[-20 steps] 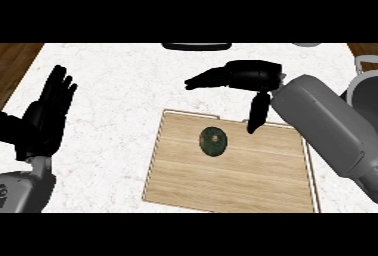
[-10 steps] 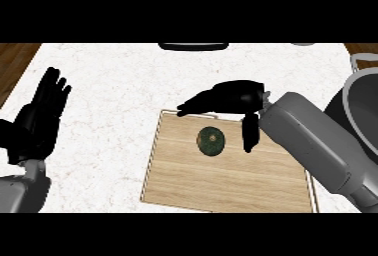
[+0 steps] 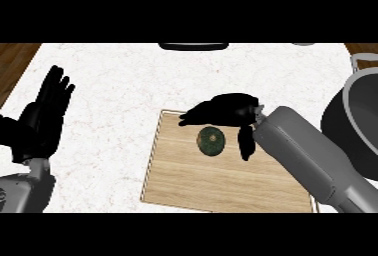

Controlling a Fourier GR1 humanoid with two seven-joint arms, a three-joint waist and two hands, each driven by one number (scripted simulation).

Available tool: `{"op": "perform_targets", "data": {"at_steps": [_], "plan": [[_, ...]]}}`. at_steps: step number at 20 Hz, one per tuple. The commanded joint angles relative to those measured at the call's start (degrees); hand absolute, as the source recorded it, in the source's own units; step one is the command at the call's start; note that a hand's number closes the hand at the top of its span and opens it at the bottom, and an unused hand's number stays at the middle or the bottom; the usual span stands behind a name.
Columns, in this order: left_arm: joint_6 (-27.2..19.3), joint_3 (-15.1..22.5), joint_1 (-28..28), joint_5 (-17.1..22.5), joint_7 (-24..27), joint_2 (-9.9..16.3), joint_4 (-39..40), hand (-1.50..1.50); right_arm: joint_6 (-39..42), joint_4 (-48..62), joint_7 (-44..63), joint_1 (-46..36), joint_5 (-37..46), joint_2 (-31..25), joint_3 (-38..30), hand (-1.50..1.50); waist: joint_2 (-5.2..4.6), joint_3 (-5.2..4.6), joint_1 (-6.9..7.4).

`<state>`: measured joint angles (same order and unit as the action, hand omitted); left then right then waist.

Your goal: Pick the squash from the tray and place it in the pot

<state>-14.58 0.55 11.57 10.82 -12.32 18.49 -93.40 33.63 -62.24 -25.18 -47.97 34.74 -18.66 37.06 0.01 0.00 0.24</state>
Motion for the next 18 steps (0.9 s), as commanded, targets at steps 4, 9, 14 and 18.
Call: {"op": "perform_targets", "data": {"at_steps": [4, 9, 14, 18], "plan": [[0.94, -1.83, 1.48, -0.25, -4.96, 0.23, -3.28, 0.0, -2.82, 6.33, -3.83, 0.82, 7.79, 3.55, -2.19, -1.5, -0.08, 0.01, 0.28], [1.61, -1.29, -2.48, -3.15, 3.05, -3.32, 0.64, 0.0, -2.46, 2.13, -1.65, 5.06, 11.1, 6.37, -3.12, -1.5, -0.02, -0.01, -0.06], [3.54, -3.76, -0.36, -2.25, -2.76, -0.91, -1.97, 0.0, -2.48, 4.02, -0.95, 4.81, 15.37, 7.96, -5.51, -1.5, 0.02, 0.0, -0.01], [3.4, -3.41, -1.55, -3.41, 1.2, -3.64, -0.18, 0.0, -8.88, 15.04, -6.46, 3.41, 19.25, 10.32, -7.13, -1.5, -0.12, 0.0, 0.3]]}}
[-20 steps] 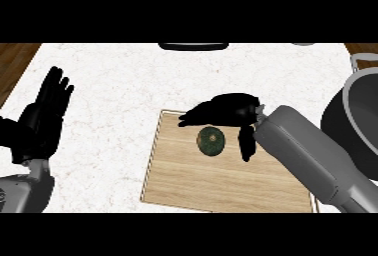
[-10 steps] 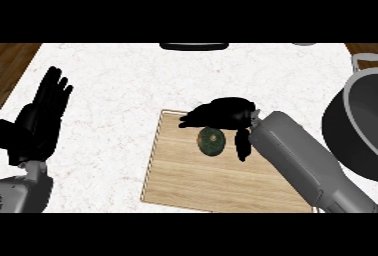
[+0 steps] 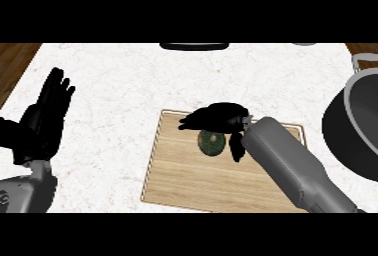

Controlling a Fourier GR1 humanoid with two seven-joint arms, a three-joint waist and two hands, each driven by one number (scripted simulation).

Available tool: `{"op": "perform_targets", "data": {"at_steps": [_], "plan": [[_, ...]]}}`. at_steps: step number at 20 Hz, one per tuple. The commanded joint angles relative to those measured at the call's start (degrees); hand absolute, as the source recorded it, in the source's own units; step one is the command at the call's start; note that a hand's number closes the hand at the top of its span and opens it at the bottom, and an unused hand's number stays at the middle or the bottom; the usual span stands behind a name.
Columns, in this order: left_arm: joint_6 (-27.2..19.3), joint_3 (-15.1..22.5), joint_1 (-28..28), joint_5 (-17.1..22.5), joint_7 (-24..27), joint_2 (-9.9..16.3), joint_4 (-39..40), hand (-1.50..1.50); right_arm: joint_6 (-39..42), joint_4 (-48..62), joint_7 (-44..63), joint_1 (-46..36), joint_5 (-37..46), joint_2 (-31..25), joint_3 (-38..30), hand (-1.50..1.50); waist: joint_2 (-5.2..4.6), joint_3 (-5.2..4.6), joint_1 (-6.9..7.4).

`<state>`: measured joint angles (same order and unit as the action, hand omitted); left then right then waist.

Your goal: Pick the squash from the tray and place it in the pot

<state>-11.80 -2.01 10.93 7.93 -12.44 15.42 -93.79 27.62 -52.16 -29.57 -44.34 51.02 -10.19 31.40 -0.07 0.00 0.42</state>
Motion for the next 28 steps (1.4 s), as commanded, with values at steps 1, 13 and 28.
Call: {"op": "perform_targets", "data": {"at_steps": [1, 13, 28], "plan": [[0.63, -0.46, 0.5, -0.49, 0.9, -1.03, 0.19, 0.0, -3.42, 8.8, -3.17, -2.29, 3.51, 3.59, -1.83, -1.5, -0.09, 0.0, 0.25], [0.97, -1.39, 2.66, -2.61, -2.09, -1.41, 1.41, 0.0, -8.49, 6.01, -13.46, 1.07, 11.08, 2.92, -0.9, 1.5, 0.08, 0.0, -0.31], [1.55, -6.77, -3.15, -0.63, 0.36, 0.92, 1.39, 0.0, -18.36, -8.89, 29.62, 22.05, 5.14, 10.13, -18.02, 1.5, 2.46, -0.19, -7.04]]}}
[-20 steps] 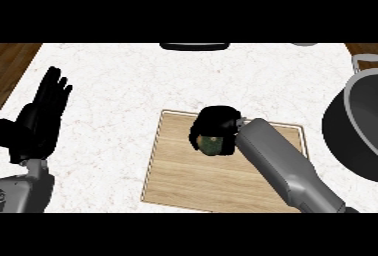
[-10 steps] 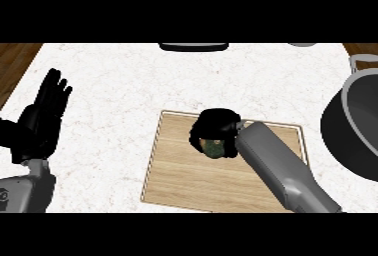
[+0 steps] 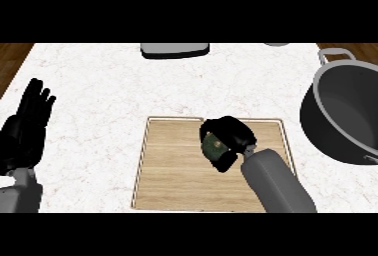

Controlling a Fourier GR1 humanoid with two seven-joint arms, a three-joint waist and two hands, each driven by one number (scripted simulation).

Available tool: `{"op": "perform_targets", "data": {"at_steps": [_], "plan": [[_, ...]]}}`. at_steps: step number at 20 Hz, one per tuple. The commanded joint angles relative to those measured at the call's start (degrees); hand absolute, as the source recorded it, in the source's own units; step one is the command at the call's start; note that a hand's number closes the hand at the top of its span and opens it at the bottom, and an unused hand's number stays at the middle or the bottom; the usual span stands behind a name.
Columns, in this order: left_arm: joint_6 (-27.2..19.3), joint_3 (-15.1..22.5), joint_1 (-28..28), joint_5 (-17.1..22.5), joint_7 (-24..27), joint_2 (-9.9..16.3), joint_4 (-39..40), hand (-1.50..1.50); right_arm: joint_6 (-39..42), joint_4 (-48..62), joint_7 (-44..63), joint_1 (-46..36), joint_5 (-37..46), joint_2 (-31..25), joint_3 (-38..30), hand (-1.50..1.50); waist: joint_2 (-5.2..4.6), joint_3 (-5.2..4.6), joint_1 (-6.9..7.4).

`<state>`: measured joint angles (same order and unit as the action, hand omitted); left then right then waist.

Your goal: Pick the squash from the tray and place it in the pot

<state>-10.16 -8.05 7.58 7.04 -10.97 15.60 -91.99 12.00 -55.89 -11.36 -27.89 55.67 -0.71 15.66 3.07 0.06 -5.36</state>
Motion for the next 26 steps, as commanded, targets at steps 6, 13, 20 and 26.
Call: {"op": "perform_targets", "data": {"at_steps": [6, 13, 20, 26], "plan": [[0.8, -0.18, -3.26, 0.25, 1.06, -0.08, -1.25, 0.0, -14.06, -26.49, 20.93, 11.8, -1.85, 0.7, -4.51, 1.5, -0.41, -0.26, -0.87], [2.21, -0.74, -3.06, 1.59, 0.32, 0.75, -2.59, 0.0, -15.96, -54.4, 32.53, 19.31, 2.33, 0.24, -7.12, 1.5, -1.13, -0.26, -0.01], [0.46, 2.62, 1.84, -0.65, -1.25, -1.73, -3.39, 0.0, -9.69, -77.0, 41.1, 30.35, 3.18, -2.15, -10.87, 1.5, -2.8, -0.06, 4.14], [3.3, 2.08, 2.34, 0.28, -3.23, -1.12, -3.82, 0.0, -7.09, -72.92, 39.04, 25.52, -8.84, -6.46, -25.67, 1.5, -3.05, -0.04, 5.24]]}}
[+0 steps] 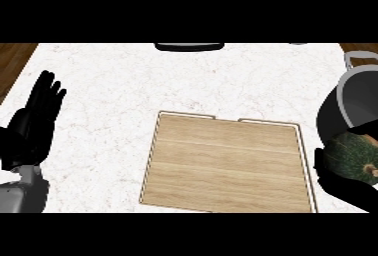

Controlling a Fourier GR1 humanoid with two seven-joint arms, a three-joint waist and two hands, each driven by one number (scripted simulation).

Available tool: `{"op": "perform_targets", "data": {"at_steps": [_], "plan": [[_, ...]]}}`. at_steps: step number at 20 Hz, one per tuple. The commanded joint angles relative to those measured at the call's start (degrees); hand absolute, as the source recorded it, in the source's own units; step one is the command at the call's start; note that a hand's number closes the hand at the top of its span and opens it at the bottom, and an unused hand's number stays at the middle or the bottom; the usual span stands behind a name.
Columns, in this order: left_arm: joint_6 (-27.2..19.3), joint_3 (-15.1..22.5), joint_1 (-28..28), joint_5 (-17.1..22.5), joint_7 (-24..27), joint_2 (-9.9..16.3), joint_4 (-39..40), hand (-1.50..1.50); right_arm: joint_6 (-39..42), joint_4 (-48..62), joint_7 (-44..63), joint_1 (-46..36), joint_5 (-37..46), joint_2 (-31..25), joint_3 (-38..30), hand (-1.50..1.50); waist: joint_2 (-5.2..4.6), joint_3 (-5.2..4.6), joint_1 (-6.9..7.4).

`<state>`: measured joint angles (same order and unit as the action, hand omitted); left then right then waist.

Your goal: Pick the squash from the tray and place it in the pot

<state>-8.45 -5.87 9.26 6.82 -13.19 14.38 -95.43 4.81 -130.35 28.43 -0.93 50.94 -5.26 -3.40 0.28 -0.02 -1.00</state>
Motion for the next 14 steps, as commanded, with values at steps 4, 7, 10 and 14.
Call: {"op": "perform_targets", "data": {"at_steps": [4, 7, 10, 14], "plan": [[-0.15, -0.73, 1.91, -0.39, -3.81, 0.59, -1.84, 0.0, 0.19, 7.25, -6.44, -1.41, -16.54, -5.2, -17.74, 1.5, -0.24, 0.07, 0.8], [-0.34, 0.89, -1.68, -1.61, -0.36, -1.65, -2.73, 0.0, -4.29, 17.7, -10.42, -4.83, -16.59, -5.11, -19.84, 1.5, -0.3, 0.08, 1.36], [-1.79, 1.25, 1.73, -2.65, -2.46, -2.22, -0.95, 0.0, -6.41, 21.26, -15.86, -3.95, -10.74, -8.99, -19.98, 1.5, -0.37, 0.07, 1.26], [-0.03, 1.24, 1.46, -1.28, -1.13, -2.14, -0.43, 0.0, -10.68, 28.91, -15.58, -4.99, 3.47, -15.8, -20.46, 1.5, -0.69, 0.06, 2.27]]}}
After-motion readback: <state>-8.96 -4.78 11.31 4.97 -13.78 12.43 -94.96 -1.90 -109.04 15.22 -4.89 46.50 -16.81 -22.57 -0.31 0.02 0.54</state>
